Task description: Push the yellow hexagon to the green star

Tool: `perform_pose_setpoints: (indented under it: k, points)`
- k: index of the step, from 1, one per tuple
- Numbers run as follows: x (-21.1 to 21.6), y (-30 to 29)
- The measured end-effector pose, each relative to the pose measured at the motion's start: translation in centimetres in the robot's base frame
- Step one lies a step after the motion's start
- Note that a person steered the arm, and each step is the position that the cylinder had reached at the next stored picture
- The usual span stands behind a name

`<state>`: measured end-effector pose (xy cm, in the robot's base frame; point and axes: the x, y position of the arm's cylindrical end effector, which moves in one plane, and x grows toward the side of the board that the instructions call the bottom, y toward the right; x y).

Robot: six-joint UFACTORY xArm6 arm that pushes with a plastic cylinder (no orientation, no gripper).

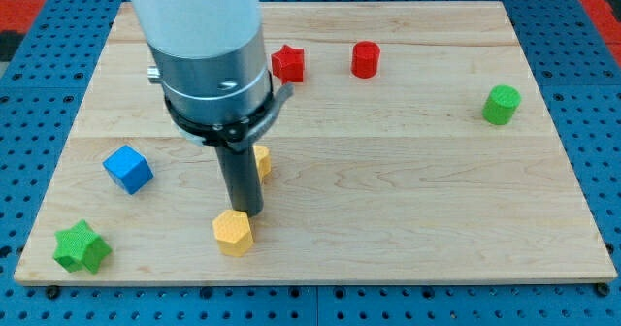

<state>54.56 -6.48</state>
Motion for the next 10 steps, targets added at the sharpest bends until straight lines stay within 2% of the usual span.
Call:
perform_pose_setpoints:
  k: [1,3,5,6,7,9,10]
  points:
    - [1.0,0.8]
    - [1.2,-3.5]
    - [2.4,2.9]
    - [4.8,3.0]
    - [4.9,0.5]
    - [4.9,-9.4]
    - [4.7,-10.5]
